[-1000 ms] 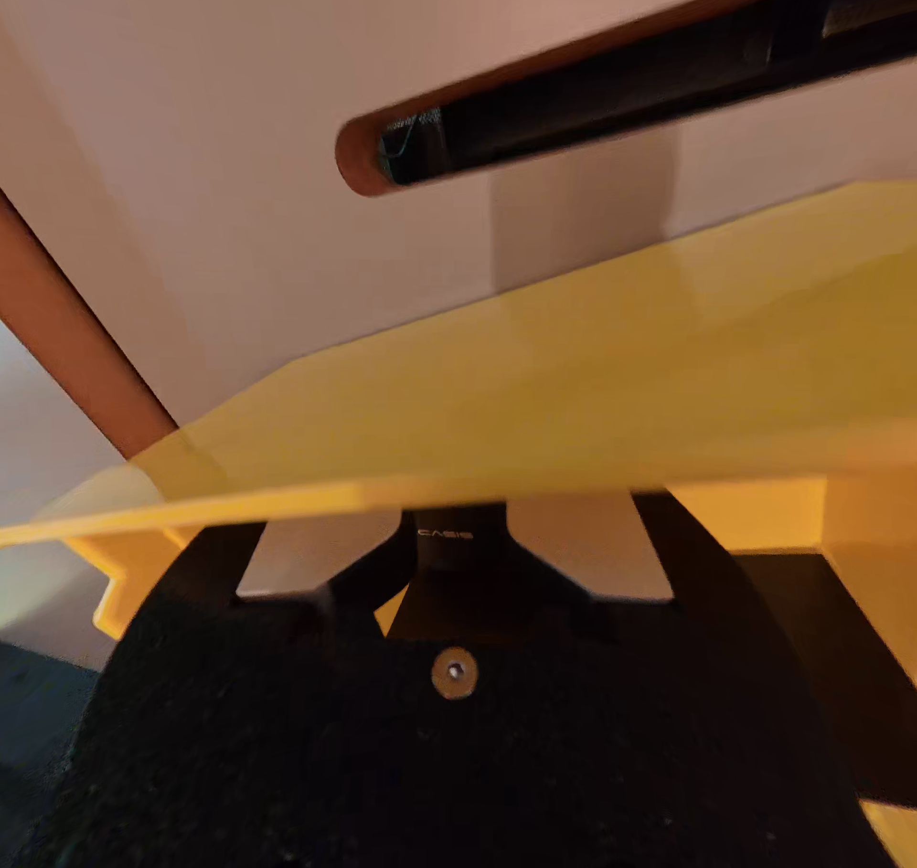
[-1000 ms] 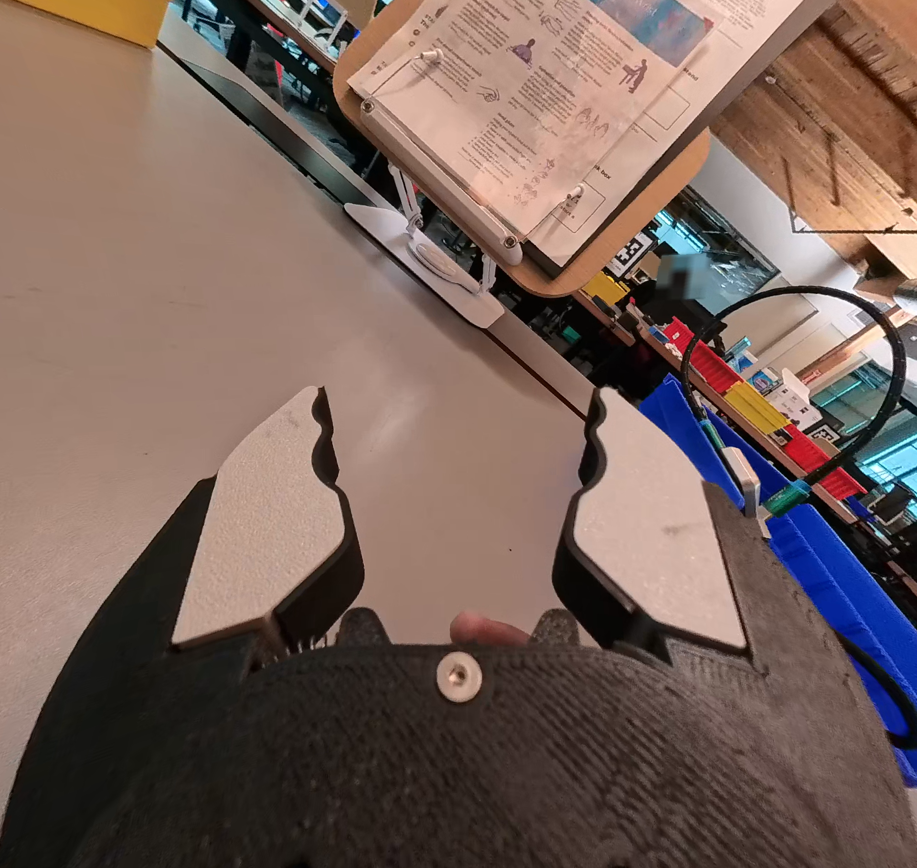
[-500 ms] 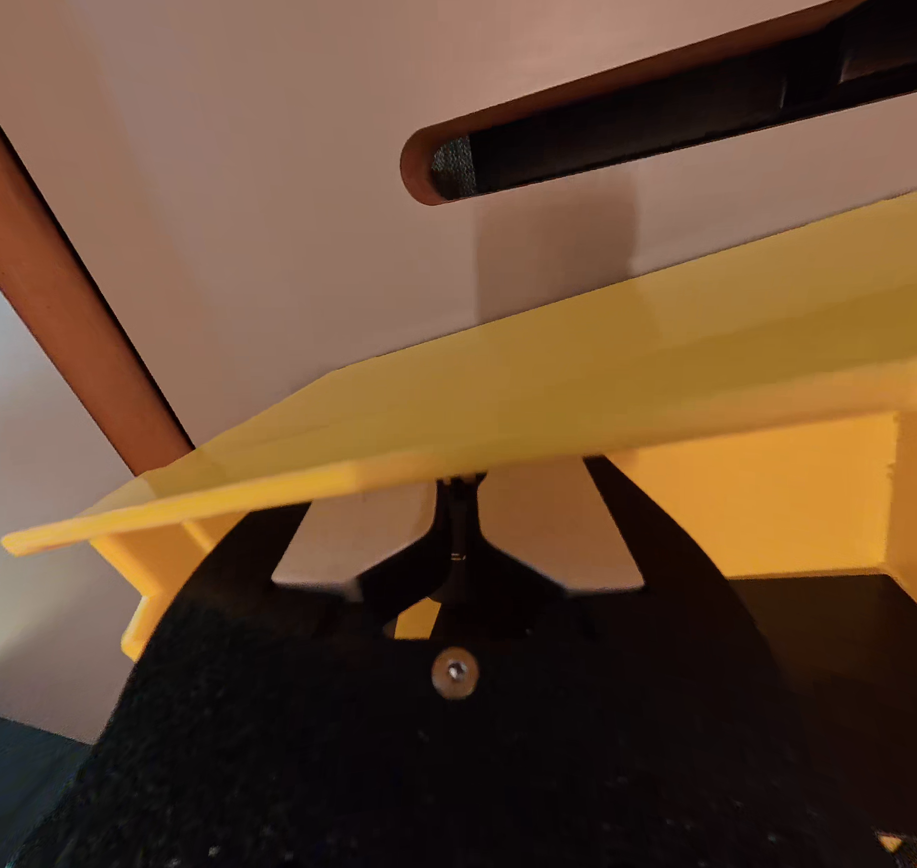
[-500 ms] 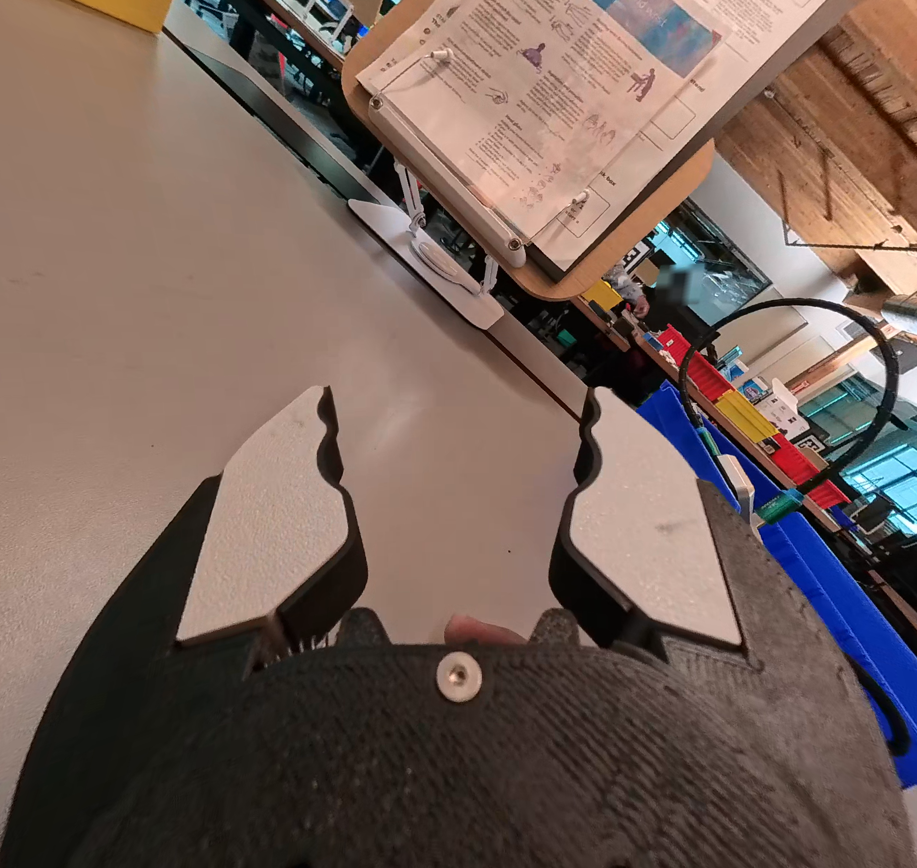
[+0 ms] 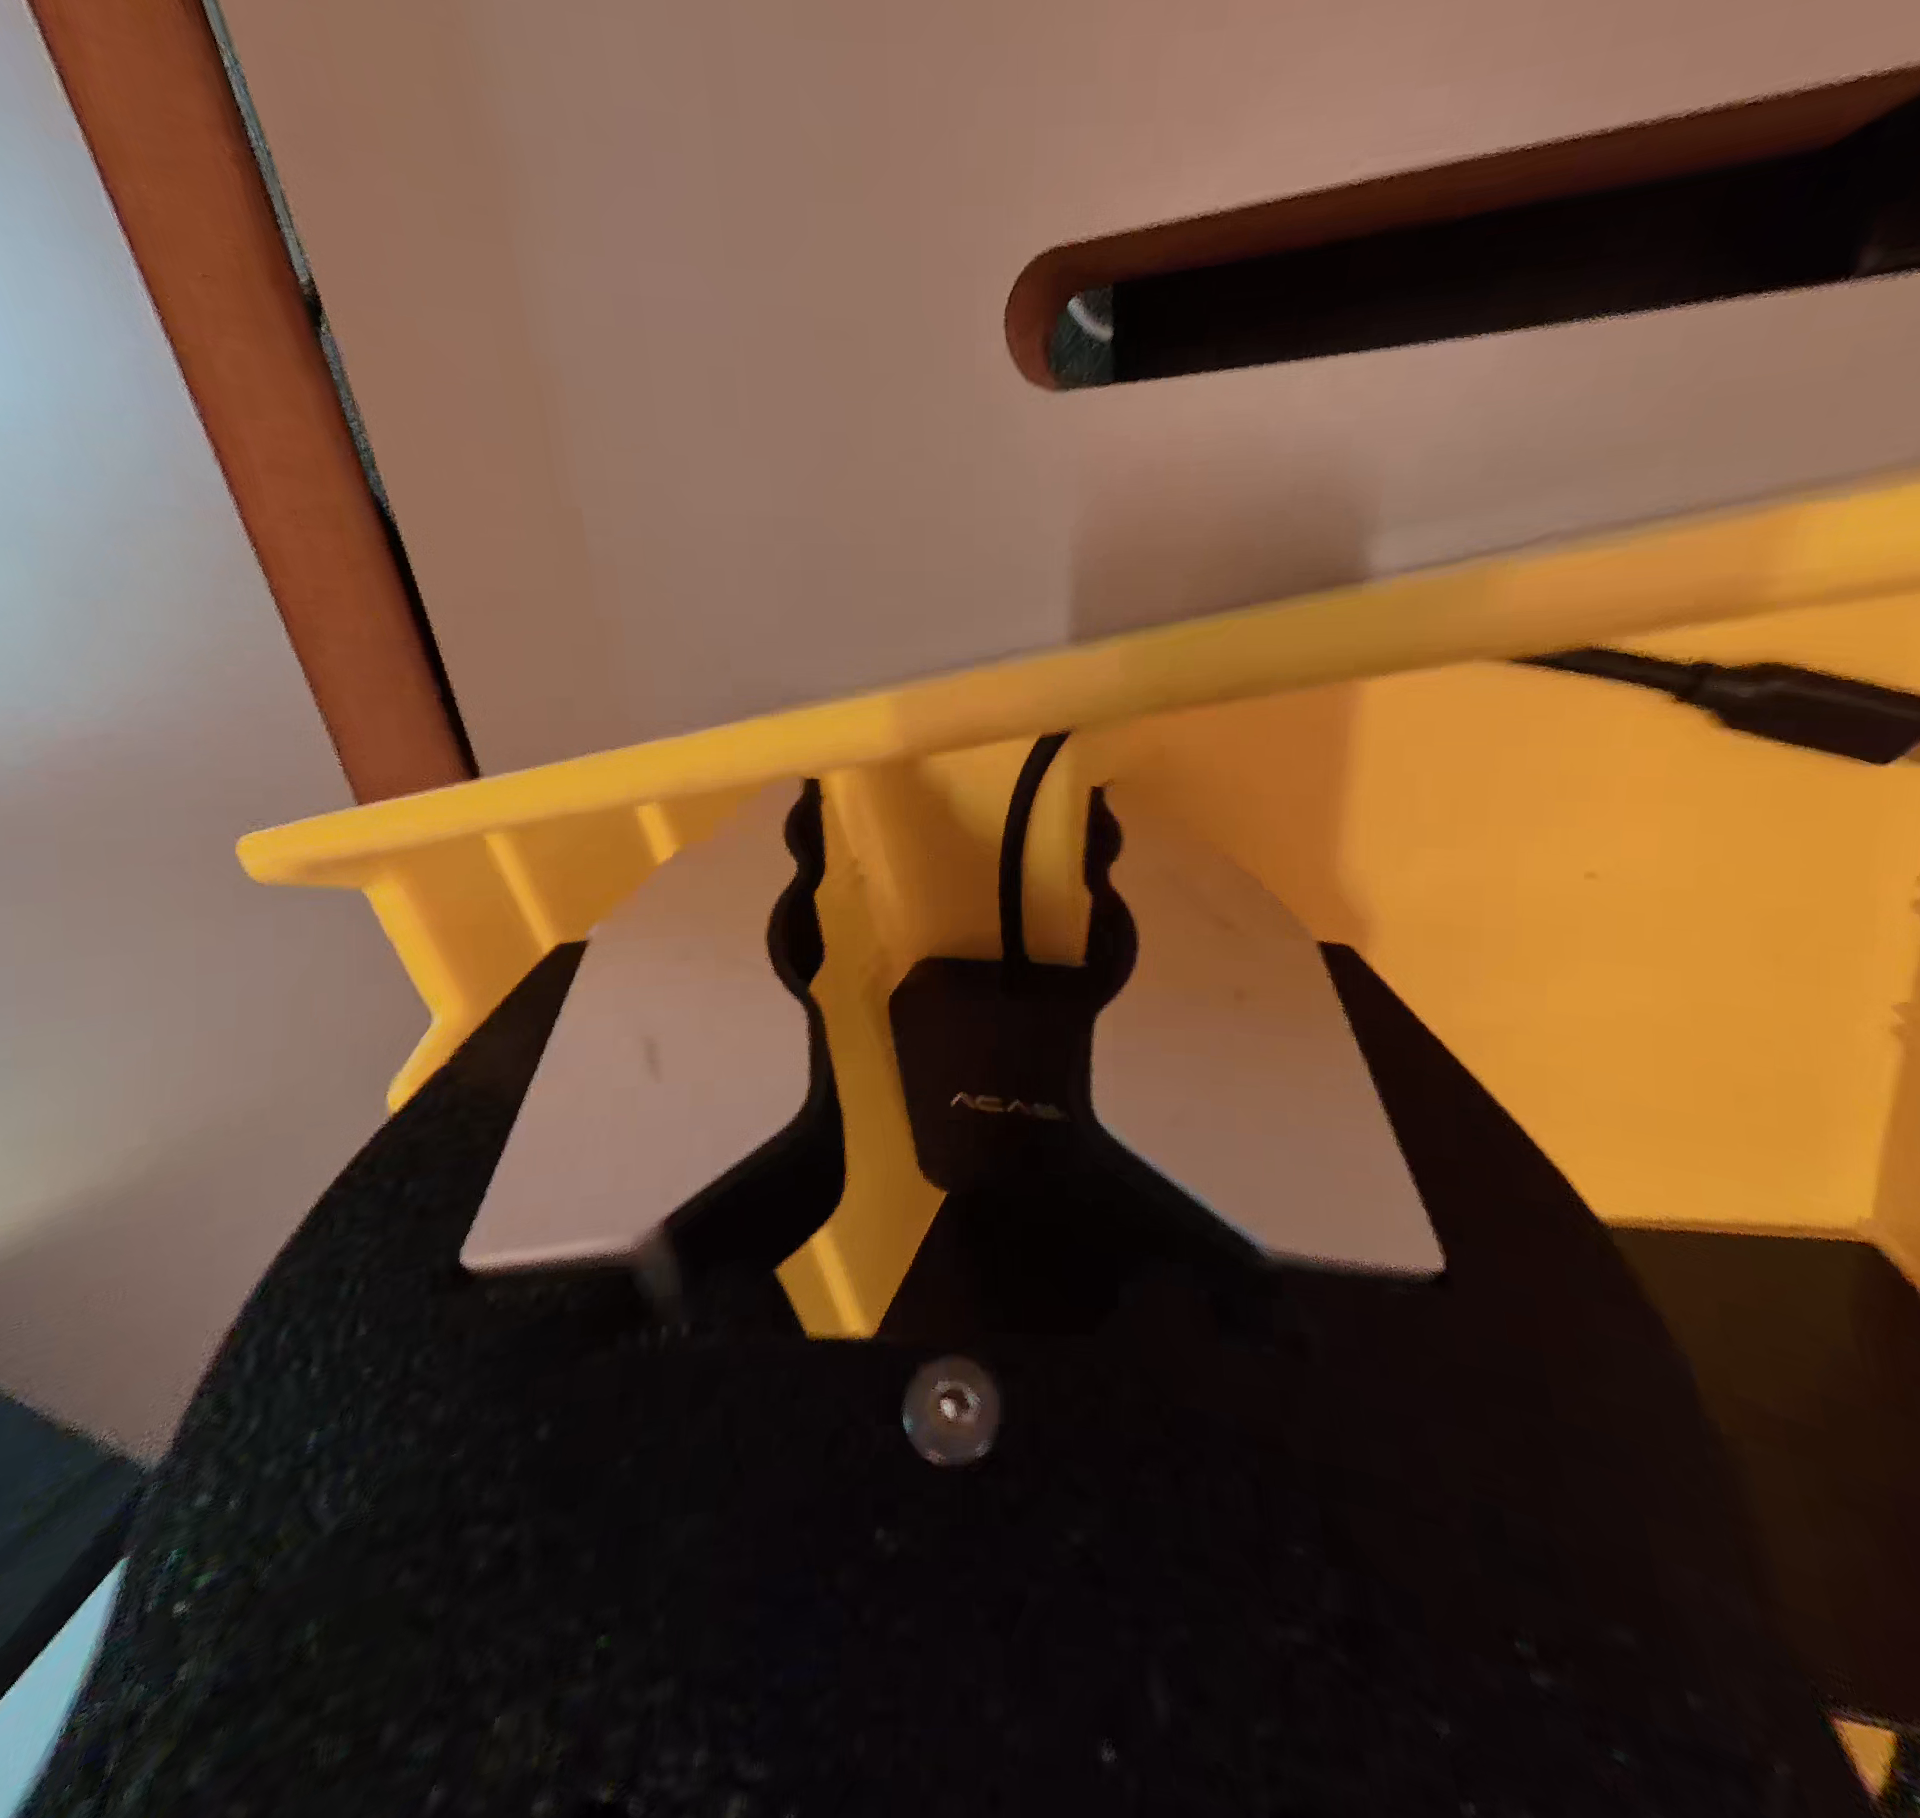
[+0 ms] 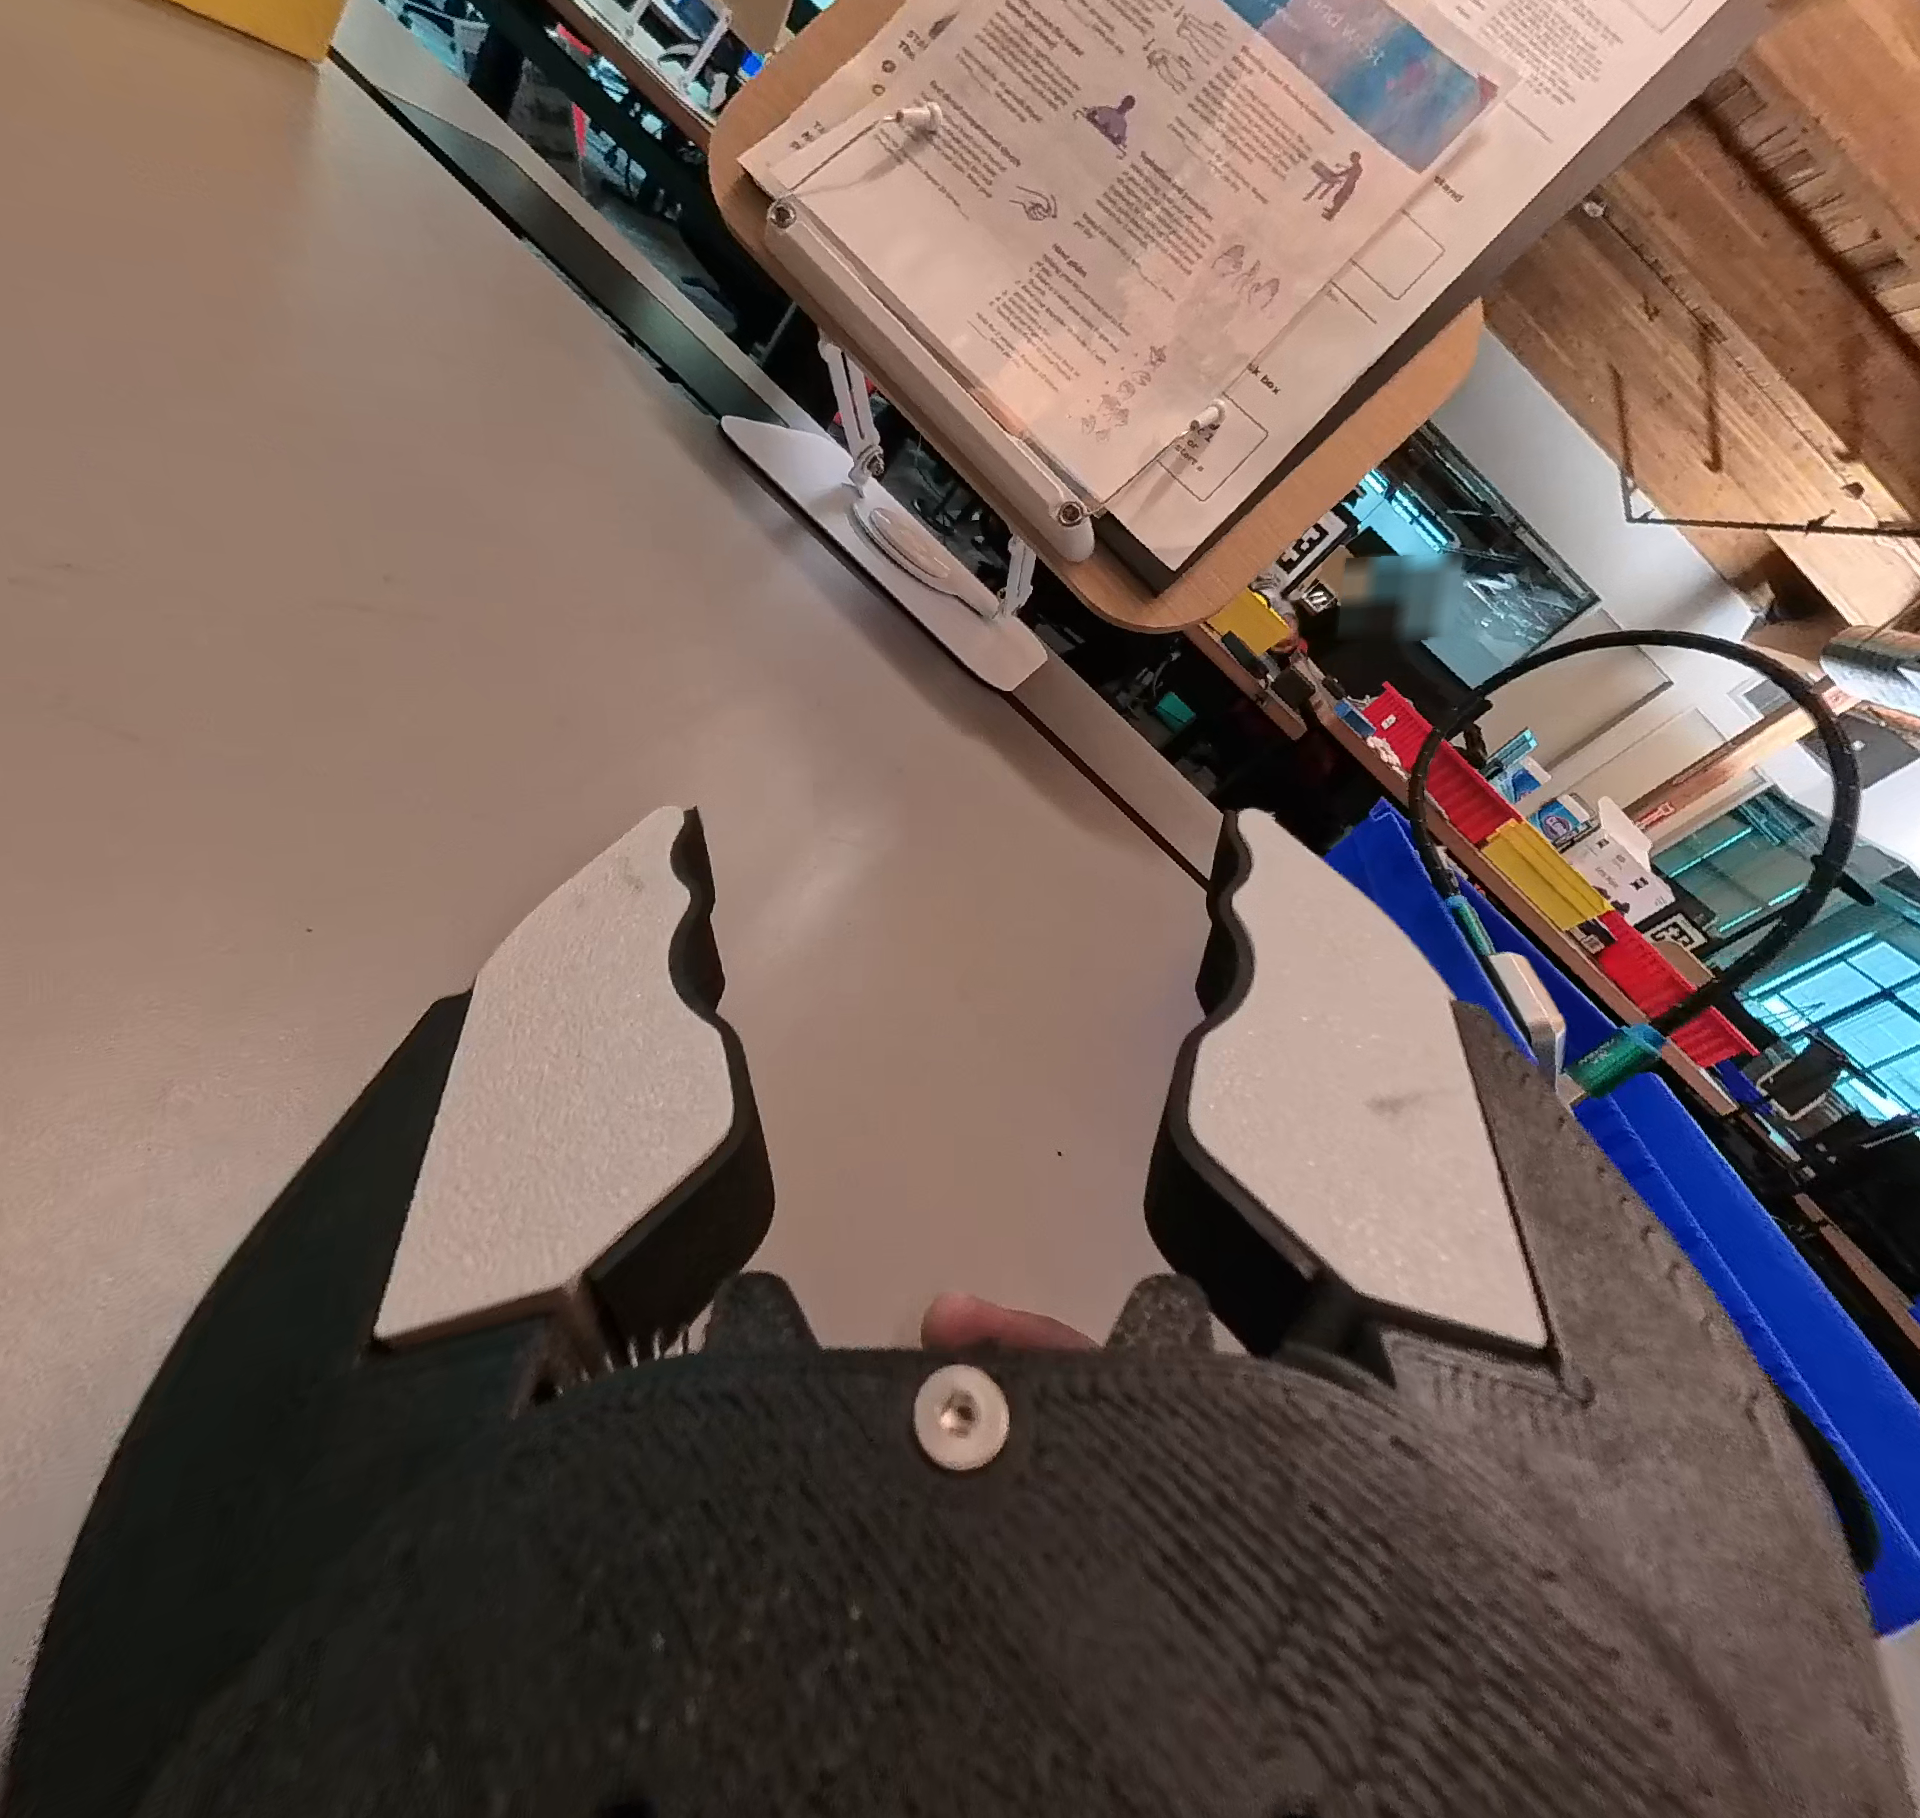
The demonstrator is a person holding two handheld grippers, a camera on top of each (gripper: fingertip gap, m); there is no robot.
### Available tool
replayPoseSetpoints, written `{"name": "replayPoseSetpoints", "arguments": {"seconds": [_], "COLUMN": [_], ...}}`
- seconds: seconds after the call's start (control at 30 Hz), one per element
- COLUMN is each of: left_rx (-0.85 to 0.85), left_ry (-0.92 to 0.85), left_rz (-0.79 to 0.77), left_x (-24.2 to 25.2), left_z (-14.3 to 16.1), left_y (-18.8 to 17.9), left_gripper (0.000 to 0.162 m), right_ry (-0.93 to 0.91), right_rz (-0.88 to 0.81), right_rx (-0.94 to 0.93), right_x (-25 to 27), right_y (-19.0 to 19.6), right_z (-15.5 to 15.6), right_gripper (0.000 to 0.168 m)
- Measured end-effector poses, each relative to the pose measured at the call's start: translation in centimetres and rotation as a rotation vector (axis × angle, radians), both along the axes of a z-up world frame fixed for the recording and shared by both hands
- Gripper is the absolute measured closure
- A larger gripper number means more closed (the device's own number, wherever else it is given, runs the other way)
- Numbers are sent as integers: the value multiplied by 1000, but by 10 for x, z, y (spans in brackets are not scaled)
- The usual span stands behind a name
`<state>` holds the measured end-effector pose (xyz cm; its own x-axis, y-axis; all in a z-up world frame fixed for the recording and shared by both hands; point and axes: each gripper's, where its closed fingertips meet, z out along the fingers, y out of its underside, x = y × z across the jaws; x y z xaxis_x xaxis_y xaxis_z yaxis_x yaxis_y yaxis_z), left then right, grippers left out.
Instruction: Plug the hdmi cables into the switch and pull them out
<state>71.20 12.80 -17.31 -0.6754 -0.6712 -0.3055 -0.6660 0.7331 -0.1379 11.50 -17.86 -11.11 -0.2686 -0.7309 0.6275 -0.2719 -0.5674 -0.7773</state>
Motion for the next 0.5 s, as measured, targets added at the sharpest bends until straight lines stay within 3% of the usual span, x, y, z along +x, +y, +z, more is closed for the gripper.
{"name": "replayPoseSetpoints", "arguments": {"seconds": [0.03,0.13,0.2,0.23,0.3,0.5], "left_rx": [-20,-20,-64,-94,-193,-186], "left_ry": [9,88,124,136,207,176], "left_rz": [11,41,59,79,113,81], "left_x": [-1,-9,-12,-12,-19,-12], "left_z": [-2,-13,-18,-19,-22,-23], "left_y": [-3,-4,-8,-10,-19,-6], "left_gripper": [107,94,101,97,120,149], "right_ry": [4,11,11,12,17,28], "right_rz": [2,6,7,7,8,13], "right_rx": [-3,-11,-10,-10,-11,-18], "right_x": [0,1,1,1,2,3], "right_y": [0,2,2,2,2,3], "right_z": [0,-1,-2,-2,-2,-4], "right_gripper": [77,77,77,77,78,79]}}
